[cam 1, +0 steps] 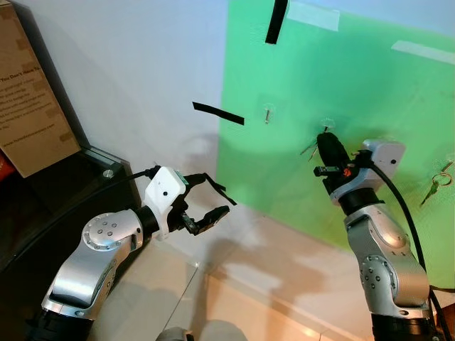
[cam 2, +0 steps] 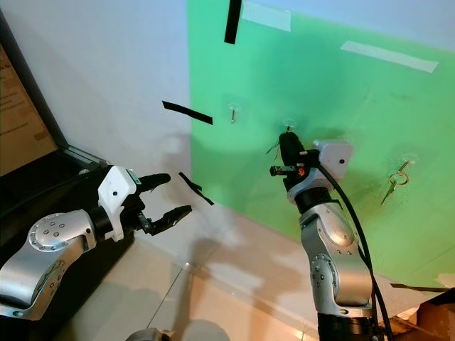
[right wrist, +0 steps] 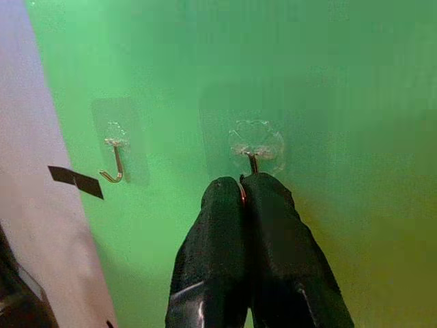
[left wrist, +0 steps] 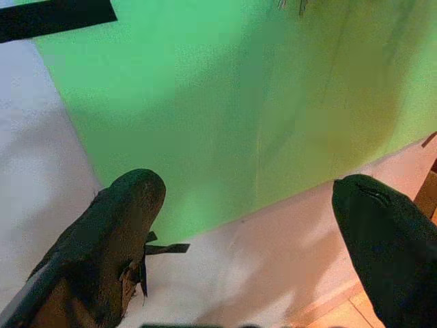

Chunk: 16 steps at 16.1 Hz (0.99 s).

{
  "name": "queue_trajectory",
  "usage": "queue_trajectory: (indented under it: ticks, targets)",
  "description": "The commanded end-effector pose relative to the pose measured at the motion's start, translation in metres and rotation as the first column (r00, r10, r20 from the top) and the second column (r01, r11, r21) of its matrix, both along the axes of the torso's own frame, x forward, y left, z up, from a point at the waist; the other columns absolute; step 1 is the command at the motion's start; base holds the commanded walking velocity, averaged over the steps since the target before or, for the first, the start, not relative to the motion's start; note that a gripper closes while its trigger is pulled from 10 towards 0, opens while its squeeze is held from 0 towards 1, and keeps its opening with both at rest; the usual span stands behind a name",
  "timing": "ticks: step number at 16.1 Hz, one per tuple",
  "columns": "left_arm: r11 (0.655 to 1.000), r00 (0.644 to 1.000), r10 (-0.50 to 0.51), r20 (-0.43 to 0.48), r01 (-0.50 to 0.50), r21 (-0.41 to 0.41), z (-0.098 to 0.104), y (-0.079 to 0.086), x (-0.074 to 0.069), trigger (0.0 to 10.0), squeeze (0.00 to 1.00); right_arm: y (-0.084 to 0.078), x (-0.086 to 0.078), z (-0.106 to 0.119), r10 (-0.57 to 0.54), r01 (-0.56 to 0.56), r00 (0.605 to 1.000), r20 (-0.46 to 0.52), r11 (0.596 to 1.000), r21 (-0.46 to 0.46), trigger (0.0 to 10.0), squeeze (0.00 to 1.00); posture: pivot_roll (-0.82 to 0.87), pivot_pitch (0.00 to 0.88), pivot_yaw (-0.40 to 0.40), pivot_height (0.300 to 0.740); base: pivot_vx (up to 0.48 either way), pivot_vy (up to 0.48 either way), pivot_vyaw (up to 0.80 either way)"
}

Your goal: Hang keys on a hook

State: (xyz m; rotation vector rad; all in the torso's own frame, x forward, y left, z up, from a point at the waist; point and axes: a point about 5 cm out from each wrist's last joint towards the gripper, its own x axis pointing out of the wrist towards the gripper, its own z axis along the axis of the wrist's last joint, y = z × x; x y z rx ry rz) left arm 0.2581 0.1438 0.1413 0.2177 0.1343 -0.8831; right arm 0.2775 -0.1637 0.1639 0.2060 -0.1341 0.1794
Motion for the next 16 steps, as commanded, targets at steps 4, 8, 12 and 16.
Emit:
queue_trajectory:
  ticks: [4,8,12,16]
  targets:
    - [1.000,0.999,-0.005,0.031,0.006,-0.011,0.008,-0.005,0.000,10.0,0.35,-0.003,0.000,-0.023,-0.023,0.023,0.991,-0.130,1.000,-0.002,10.0,0.00,0.08,0.000,-0.058,0.740,0.000,0.000,0.00]
    - [1.000,0.999,0.004,0.035,-0.004,-0.010,0.009,-0.005,0.002,10.0,0.35,0.004,0.005,-0.020,0.000,-0.003,0.991,-0.131,1.000,-0.024,10.0,0.00,0.08,0.000,-0.066,0.740,0.000,0.000,0.00]
    - [1.000,0.999,0.015,0.038,-0.015,-0.009,0.010,-0.005,0.003,10.0,0.35,0.008,0.012,-0.010,0.019,-0.020,0.994,-0.103,1.000,-0.013,10.0,0.00,0.08,0.000,-0.067,0.740,0.000,0.000,0.00]
    - [1.000,0.999,0.017,0.043,-0.017,-0.009,0.011,-0.006,0.005,10.0,0.35,0.010,0.011,0.008,0.078,-0.076,0.997,-0.016,0.989,0.127,10.0,0.00,0.08,0.000,-0.063,0.740,0.000,0.000,0.00]
